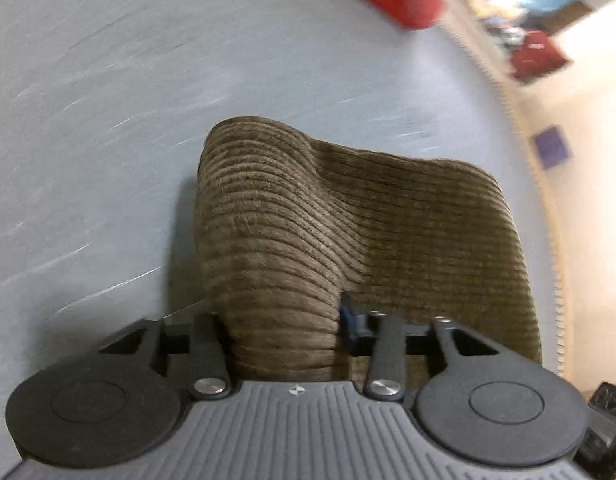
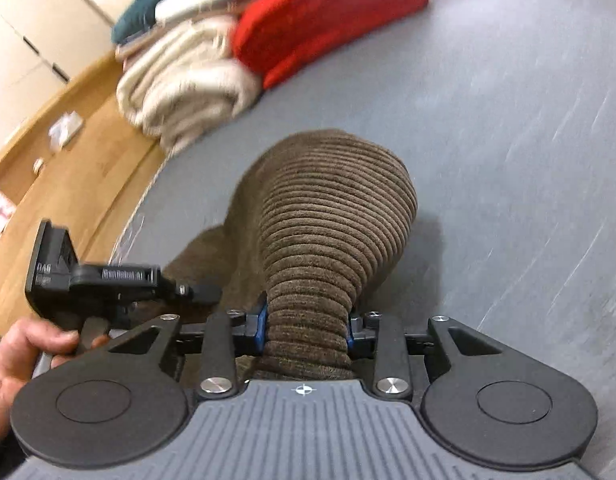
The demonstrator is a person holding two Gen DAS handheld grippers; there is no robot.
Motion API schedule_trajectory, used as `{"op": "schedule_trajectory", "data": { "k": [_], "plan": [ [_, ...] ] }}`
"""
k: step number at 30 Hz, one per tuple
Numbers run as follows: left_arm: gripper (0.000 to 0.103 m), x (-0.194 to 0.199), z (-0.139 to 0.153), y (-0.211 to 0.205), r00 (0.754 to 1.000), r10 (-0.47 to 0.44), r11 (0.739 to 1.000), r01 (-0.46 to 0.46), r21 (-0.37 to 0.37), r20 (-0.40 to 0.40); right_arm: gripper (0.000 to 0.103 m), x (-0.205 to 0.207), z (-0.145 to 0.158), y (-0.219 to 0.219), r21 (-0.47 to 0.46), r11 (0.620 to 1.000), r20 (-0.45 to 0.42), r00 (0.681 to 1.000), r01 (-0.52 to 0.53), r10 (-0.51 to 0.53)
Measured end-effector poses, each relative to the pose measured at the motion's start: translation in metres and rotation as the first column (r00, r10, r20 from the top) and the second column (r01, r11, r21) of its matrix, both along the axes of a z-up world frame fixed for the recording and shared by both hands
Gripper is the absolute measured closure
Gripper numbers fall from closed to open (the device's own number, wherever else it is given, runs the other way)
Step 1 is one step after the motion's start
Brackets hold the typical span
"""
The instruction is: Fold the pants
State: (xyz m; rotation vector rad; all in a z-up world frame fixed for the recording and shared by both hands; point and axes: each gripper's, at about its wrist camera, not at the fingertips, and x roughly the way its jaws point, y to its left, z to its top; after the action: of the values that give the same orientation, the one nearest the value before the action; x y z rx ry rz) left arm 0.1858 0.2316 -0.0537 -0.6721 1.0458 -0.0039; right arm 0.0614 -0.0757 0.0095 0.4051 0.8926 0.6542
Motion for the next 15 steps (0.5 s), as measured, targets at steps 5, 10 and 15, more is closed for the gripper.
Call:
{"op": "schedule_trajectory", "data": {
  "k": [5,10,15],
  "plan": [
    [0.063,0.035,0.042,-0.037,0.971,-0.059,0.995,0.075,-0.062,0.231,0.069,0.019,0.051,-0.055,-0.002,0.998,0.182,0.981,0.062,-0.06],
    [0.041,0.075,0.041,-0.075,0.978,-0.072,0.994,0.055,0.089,0.197,0.056,0.061,0.071,-0.1,-0.1,0.987,0.247,0.964,0.122,-0.094],
    [0.048,0.077,0.049,-0.106,0.98,-0.1,0.951,0.043,0.307,0.171,0.053,0.107,0.056,-0.145,-0.363,0.836,0.196,0.91,0.413,-0.365]
  ]
}}
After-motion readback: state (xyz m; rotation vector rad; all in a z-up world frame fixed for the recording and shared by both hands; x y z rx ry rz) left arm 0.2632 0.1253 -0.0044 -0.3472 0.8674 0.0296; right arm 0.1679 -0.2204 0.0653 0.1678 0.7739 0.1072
